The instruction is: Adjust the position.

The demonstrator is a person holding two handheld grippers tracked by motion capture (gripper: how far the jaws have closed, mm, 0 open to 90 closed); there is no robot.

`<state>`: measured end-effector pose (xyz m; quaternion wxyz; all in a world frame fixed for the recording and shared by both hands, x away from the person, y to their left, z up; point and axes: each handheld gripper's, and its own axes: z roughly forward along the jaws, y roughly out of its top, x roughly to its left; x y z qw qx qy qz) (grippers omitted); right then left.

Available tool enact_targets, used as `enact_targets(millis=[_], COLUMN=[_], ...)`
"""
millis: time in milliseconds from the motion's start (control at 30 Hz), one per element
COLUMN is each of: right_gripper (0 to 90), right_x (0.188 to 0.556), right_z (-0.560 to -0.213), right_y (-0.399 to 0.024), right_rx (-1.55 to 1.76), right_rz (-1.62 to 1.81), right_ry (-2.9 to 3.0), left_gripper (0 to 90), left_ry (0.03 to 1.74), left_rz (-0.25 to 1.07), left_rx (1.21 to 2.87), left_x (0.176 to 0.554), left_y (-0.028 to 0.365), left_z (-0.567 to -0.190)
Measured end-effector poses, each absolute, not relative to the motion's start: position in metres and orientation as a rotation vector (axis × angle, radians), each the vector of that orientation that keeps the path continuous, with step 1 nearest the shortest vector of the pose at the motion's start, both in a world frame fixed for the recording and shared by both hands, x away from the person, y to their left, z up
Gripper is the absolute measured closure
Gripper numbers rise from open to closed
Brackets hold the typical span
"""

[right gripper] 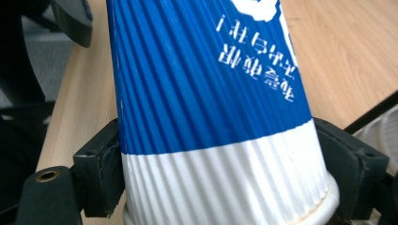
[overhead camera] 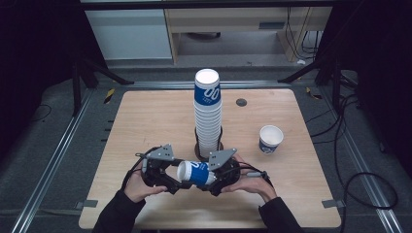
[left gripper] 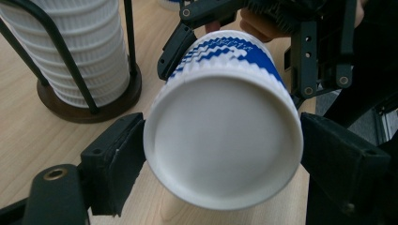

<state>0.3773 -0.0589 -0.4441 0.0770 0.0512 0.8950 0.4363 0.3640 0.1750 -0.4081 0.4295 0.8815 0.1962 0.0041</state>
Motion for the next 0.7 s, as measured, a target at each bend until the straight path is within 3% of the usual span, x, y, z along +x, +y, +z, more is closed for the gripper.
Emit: enact_targets(millis=[267, 700], right_gripper=[15.7, 7.2], right_x=[0.374, 0.378], right_z=[-0.446, -0.441], right_y=[-0.054, -0.061], right_rx=[0.116, 0.19], right_rz=[1.245, 1.34], right_ry=[2.703, 2.662], left_gripper=[25.0, 26.1], left_ry=[0.492, 0.495], left_rz=[-0.012, 0.018], left_rx=[2.238, 2.188], left_x=[0.364, 0.366], left_y=[0.17, 0.182], left_z=[-0.414, -0.408])
